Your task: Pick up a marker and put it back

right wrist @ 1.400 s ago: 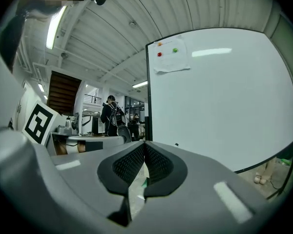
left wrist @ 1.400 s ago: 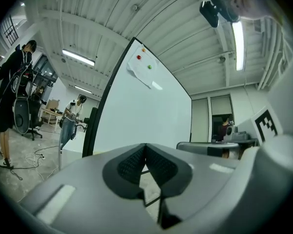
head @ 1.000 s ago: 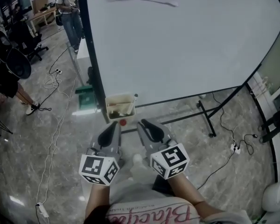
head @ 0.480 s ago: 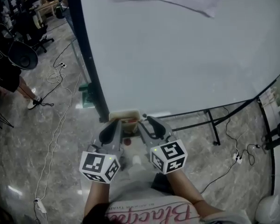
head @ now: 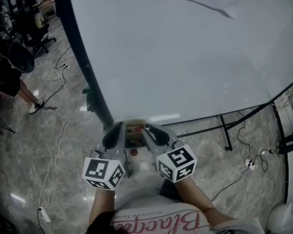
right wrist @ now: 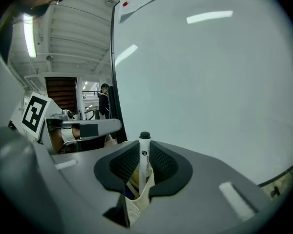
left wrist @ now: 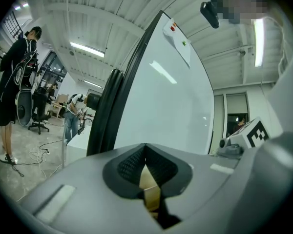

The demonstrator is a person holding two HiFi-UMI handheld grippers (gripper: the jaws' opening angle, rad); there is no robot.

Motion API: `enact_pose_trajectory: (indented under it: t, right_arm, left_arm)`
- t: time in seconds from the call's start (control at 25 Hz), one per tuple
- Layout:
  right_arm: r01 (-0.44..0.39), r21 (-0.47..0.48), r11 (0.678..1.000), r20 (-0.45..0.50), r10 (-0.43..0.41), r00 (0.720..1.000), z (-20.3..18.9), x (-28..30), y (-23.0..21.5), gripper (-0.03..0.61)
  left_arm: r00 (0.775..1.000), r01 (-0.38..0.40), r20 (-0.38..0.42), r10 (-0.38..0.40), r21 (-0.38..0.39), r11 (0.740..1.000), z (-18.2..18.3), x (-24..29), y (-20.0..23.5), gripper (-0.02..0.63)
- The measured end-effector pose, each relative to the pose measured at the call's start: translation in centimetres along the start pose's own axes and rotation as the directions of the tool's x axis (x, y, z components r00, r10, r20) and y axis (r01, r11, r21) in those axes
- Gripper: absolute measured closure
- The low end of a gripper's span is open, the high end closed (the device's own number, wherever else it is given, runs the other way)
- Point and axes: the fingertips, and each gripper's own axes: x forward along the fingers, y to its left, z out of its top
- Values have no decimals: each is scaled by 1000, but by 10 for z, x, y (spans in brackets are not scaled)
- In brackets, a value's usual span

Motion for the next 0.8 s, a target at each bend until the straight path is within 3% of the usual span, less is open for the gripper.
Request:
enact_pose_trajectory:
  t: [0.28, 0.56, 0.8]
  right_arm:
    - [37, -29, 999, 113, -33, 993, 28, -19, 8, 514]
    - [113, -101, 988, 266, -83, 960, 56, -56, 29, 515]
    - [129, -121, 984, 338, -81, 938, 66, -82, 56, 515]
  left_arm:
    - [1000, 18, 23, -18, 14, 1000, 10, -16, -7, 614]
    - [998, 47, 38, -48, 20, 999, 15, -42, -22, 614]
    - [996, 70, 46, -72, 26, 997, 19, -69, -33, 614]
